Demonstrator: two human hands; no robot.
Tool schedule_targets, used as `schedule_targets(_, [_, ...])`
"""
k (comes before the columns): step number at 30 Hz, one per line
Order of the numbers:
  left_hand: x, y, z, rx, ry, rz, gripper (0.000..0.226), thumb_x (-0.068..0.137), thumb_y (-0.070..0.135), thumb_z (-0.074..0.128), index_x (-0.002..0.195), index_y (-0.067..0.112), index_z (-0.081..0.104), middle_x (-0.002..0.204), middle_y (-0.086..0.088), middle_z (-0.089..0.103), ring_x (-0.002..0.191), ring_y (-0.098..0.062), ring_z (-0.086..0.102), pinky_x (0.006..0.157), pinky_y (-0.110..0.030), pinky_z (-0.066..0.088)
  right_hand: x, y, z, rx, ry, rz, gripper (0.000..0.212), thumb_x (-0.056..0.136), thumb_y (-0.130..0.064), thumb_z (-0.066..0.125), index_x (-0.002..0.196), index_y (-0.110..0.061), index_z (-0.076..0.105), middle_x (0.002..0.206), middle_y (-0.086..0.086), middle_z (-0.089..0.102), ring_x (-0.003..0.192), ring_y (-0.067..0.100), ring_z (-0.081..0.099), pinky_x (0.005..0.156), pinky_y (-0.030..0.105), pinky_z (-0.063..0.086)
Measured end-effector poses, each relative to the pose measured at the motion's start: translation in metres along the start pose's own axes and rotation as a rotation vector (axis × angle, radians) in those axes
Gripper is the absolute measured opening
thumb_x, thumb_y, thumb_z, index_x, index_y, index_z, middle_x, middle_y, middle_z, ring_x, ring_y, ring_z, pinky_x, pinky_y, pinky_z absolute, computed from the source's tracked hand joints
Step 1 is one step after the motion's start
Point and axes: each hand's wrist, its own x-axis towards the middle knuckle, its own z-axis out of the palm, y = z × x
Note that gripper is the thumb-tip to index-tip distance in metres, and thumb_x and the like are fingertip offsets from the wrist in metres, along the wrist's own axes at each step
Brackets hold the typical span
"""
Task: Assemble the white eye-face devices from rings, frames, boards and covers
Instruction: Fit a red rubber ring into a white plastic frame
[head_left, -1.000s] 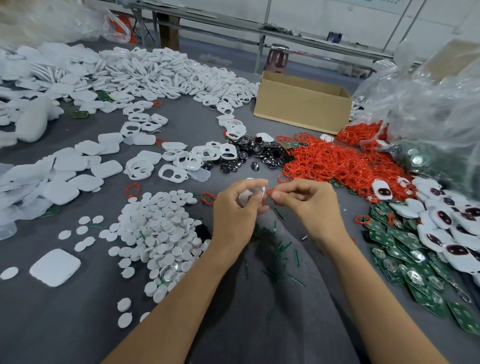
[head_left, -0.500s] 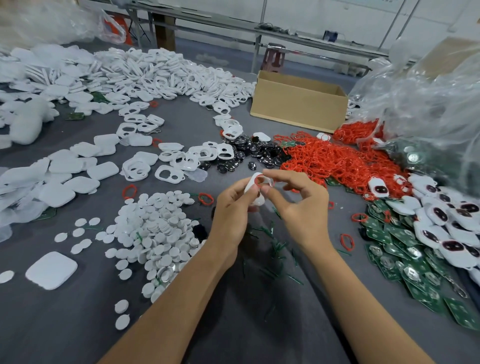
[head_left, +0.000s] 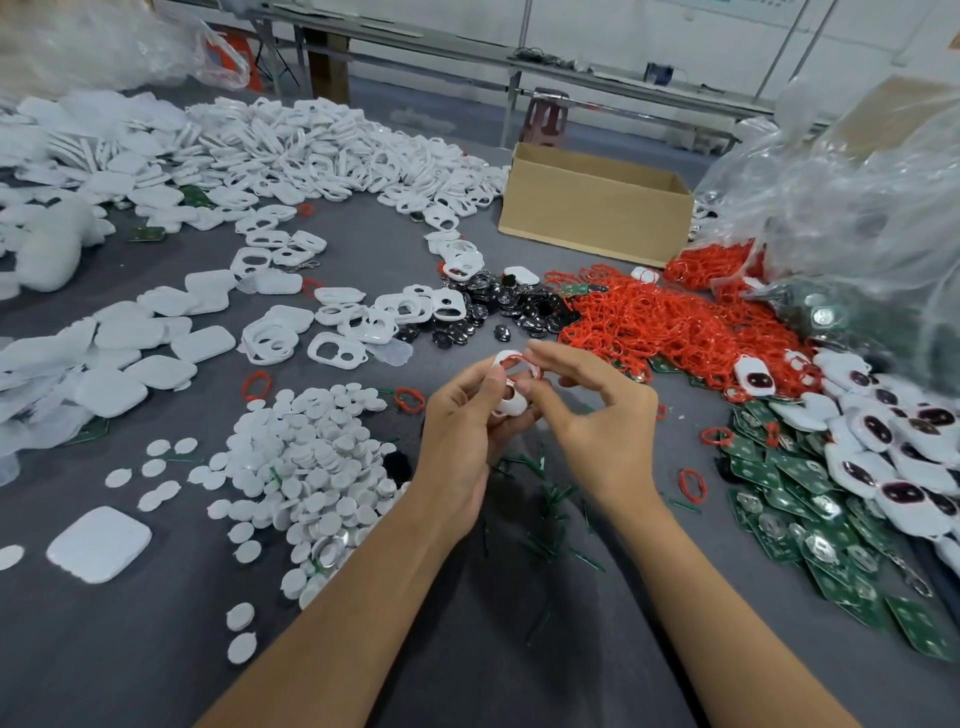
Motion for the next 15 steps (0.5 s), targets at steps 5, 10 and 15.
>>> schedule_targets(5, [-0.0007, 0.0013, 0.0005, -0.023, 0.008, -0.024, 0.029, 0.101, 0.007, 0.046, 0.088, 0.009, 0.071, 0.080, -0.004, 0.074, 0.075, -0.009, 0.071, 0.065, -0.020, 0.057, 0.0010, 0.0016, -0.0016, 0.042, -0.018, 0.006, 0.025, 0.078, -0.005, 0.077, 0.102, -0.011, 0.073, 0.095, -0.013, 0.071, 0.093, -0.002, 0.067, 0.083, 0.020, 0.052])
schedule_targets(10, [-0.0001, 0.0011, 0.0005, -0.023, 0.022, -0.042, 0.024, 0.101, 0.013, 0.048, 0.096, 0.007, 0.070, 0.086, -0.006, 0.075, 0.079, -0.011, 0.072, 0.066, -0.021, 0.057, 0.0013, 0.0012, -0.0013, 0.037, -0.042, 0.004, 0.024, 0.079, -0.003, 0.076, 0.101, -0.011, 0.073, 0.095, -0.016, 0.070, 0.093, -0.004, 0.066, 0.083, 0.020, 0.052])
schedule_targets(15, [-0.0001, 0.0006, 0.0019, 0.003, 0.063, -0.030, 0.024, 0.099, 0.021, 0.053, 0.091, 0.011, 0.073, 0.083, -0.005, 0.075, 0.076, -0.009, 0.071, 0.064, -0.021, 0.057, 0.0005, 0.0007, -0.0008, 0.029, -0.060, -0.009, 0.024, 0.077, 0.001, 0.076, 0.099, -0.007, 0.074, 0.092, -0.012, 0.072, 0.090, -0.003, 0.067, 0.082, 0.019, 0.052])
